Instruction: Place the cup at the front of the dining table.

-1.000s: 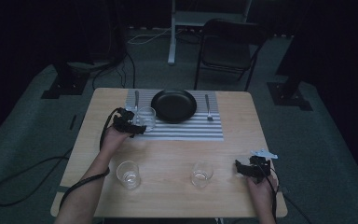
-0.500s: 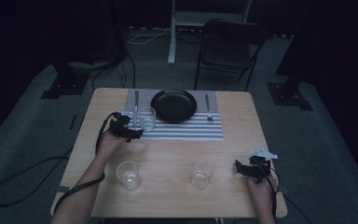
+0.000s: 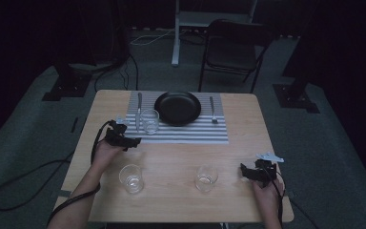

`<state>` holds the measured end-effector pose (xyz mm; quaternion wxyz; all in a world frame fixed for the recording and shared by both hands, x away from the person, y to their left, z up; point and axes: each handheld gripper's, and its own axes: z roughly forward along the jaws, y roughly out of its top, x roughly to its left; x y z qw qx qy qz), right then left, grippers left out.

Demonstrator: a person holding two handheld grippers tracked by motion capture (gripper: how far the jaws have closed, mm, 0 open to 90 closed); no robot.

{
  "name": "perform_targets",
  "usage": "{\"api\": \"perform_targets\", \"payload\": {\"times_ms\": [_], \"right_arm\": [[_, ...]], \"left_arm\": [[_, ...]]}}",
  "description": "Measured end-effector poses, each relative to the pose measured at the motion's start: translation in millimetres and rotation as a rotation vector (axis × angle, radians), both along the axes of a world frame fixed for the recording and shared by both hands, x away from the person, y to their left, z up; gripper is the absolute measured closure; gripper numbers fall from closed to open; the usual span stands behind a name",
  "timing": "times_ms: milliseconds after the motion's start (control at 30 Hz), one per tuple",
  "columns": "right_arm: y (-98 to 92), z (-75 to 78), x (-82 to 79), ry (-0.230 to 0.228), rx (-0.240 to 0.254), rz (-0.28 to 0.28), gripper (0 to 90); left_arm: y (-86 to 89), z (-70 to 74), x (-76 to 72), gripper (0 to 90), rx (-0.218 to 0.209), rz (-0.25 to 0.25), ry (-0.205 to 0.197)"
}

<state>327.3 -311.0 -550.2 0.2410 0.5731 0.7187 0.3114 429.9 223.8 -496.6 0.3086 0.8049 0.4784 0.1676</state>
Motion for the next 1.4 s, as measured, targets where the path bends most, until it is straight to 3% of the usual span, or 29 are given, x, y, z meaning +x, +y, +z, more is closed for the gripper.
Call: {"api": "perform_targets", "payload": {"times_ms": [400, 667, 1400], "right_arm": [[0.0, 0.0, 0.0, 0.0, 0.0, 0.0, 13.4], [0.0, 0.0, 0.0, 0.0, 0.001, 0.0, 13.4], [0.0, 0.0, 0.0, 0.0, 0.0, 0.0, 13.5]], "left_arm": [[20.8, -8.3, -17.4, 10.4, 0.002, 0.021, 0.006], [35.2, -13.2, -30.5, 10.4, -0.019, 0.036, 0.011], [64.2, -26.0, -61.5, 10.4, -0.005, 0.075, 0.011]]}}
